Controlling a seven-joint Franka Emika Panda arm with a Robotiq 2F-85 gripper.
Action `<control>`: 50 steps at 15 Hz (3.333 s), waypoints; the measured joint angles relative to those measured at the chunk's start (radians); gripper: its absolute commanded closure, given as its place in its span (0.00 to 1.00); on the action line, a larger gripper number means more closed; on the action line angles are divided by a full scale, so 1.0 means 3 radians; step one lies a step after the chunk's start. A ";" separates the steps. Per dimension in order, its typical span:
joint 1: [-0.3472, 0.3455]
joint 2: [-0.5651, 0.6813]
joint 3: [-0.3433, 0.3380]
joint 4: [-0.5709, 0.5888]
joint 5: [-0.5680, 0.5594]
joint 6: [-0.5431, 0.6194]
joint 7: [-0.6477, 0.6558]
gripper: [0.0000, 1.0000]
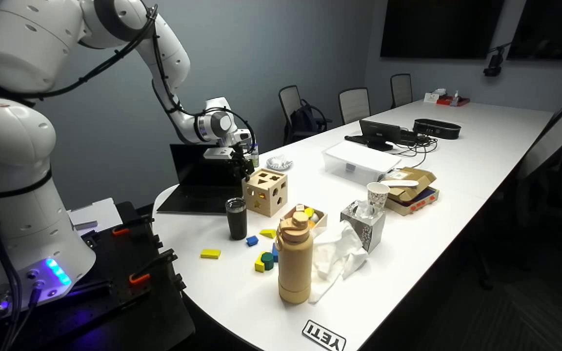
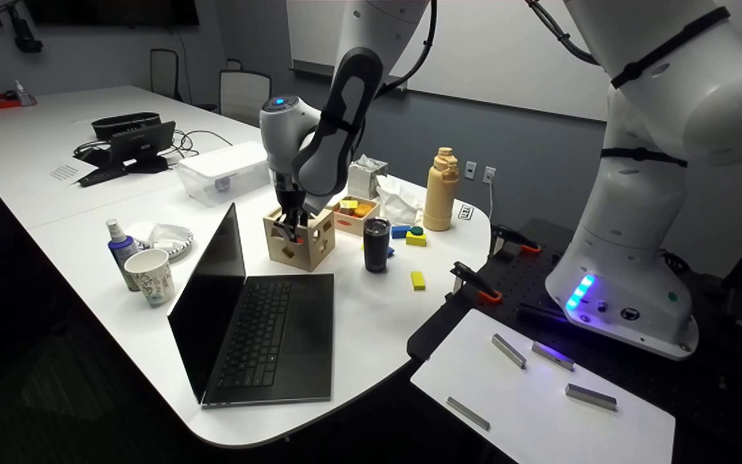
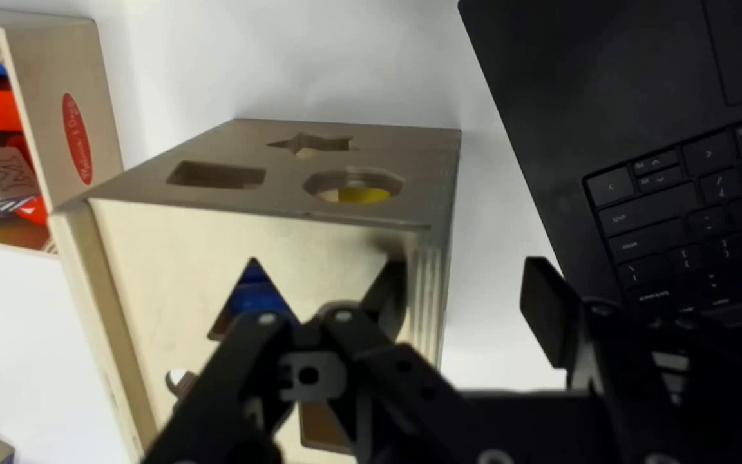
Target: Close the cube-shaped object, then move it closer to the laptop
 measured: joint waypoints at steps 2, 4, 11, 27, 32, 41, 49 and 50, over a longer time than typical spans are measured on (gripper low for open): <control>0.0000 0.0000 -0.0019 0.0006 0.0000 0.0000 0.0000 0.95; 0.0000 -0.0001 -0.0031 0.0008 0.0000 0.0000 0.0003 0.97; 0.0014 -0.0001 -0.0053 0.0012 -0.0002 0.0000 0.0010 0.95; 0.0088 -0.1197 0.0178 -0.0891 -0.0070 -0.0364 0.0201 0.95; -0.0188 -0.1637 0.0739 -0.1360 0.0100 -0.0457 0.0201 0.95; -0.0319 -0.1911 0.1269 -0.2019 0.0424 -0.0562 0.0326 0.95; -0.0312 -0.1948 0.1406 -0.2441 0.0356 -0.0309 0.0650 0.95; -0.0312 -0.1947 0.1394 -0.2488 0.0291 -0.0250 0.0713 0.95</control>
